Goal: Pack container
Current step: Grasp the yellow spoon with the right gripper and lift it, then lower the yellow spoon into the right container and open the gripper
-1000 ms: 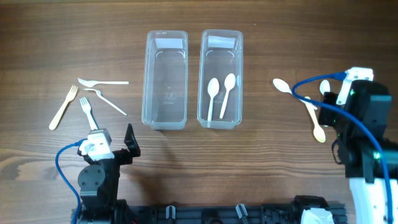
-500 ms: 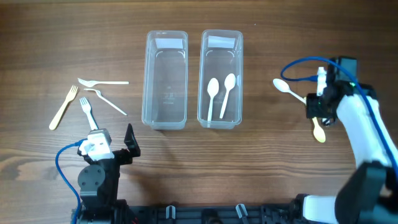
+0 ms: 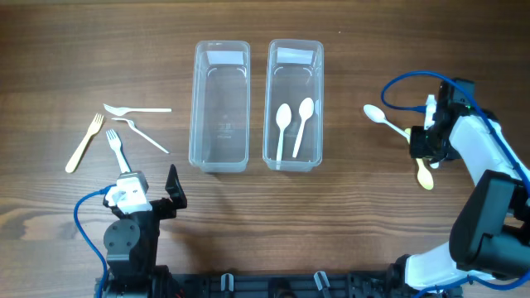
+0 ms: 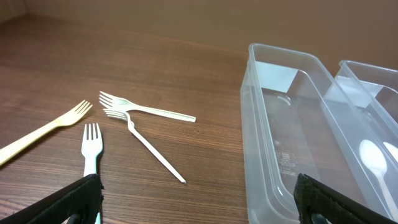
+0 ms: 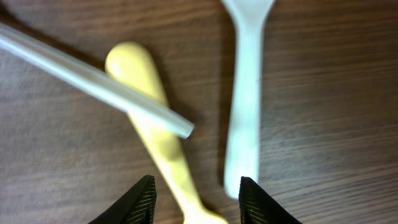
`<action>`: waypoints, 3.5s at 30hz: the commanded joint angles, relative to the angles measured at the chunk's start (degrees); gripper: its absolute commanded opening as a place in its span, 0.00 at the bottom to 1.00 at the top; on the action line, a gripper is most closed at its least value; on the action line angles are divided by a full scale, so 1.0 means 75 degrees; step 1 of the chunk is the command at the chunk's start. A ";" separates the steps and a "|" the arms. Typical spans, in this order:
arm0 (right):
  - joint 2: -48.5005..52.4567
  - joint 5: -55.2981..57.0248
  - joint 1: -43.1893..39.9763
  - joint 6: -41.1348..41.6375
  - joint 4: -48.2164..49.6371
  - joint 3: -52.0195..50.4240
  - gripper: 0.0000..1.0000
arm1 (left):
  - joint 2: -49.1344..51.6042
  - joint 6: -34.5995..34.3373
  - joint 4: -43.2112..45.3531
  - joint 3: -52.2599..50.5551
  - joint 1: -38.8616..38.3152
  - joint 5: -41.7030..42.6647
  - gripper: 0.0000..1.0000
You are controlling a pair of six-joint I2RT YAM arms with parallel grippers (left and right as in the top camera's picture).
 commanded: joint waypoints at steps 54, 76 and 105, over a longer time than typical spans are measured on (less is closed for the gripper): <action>-0.2442 -0.1026 -0.0006 0.1545 -0.0545 -0.0469 0.04 | -0.0055 -0.0070 0.0020 -0.0035 0.0020 -0.0020 1.00; -0.3439 -0.4208 0.3532 0.3424 0.2518 -0.0402 0.04 | -0.0055 -0.0070 0.0023 -0.0035 0.0020 -0.0020 1.00; -0.4581 -0.1422 0.1338 -0.1329 0.0624 0.0085 0.48 | -0.0055 -0.0070 0.0023 -0.0035 0.0020 -0.0020 1.00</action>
